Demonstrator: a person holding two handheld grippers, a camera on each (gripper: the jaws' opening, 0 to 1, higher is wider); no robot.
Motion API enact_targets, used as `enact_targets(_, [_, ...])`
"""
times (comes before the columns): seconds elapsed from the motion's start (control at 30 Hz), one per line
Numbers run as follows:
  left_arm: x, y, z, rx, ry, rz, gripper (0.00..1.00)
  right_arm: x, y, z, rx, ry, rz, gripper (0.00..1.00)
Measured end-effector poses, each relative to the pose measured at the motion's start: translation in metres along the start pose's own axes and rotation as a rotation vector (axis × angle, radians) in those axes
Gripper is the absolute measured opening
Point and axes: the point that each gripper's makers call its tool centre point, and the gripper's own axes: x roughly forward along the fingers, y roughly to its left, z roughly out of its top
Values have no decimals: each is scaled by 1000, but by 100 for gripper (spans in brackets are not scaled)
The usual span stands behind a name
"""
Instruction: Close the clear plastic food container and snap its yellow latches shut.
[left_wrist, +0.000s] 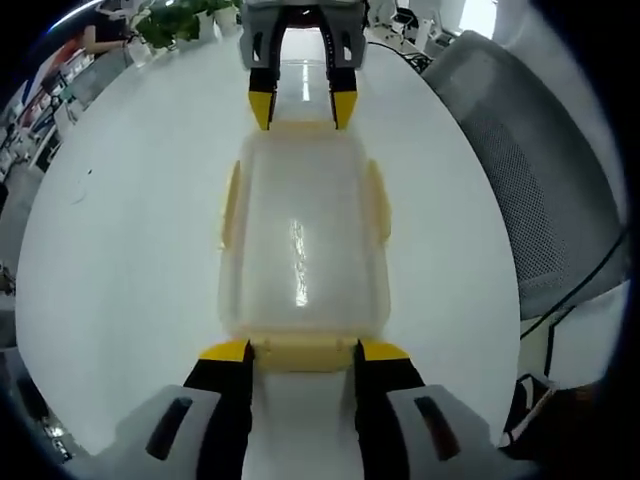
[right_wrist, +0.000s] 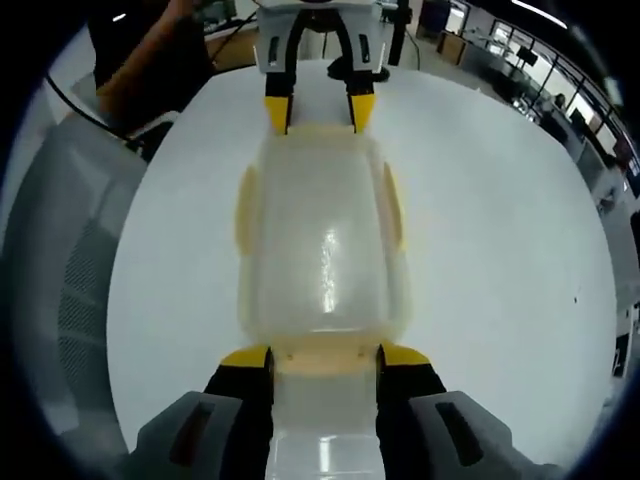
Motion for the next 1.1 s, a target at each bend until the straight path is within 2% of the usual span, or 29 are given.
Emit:
enact_targets(0.57, [-22, 7, 18, 41, -11, 36, 39, -28, -3, 2, -11, -12, -47, 39])
enact_targets(1.1, [-40, 6, 36, 40, -35, 54, 39, -54, -5, 2, -24, -23, -72, 39])
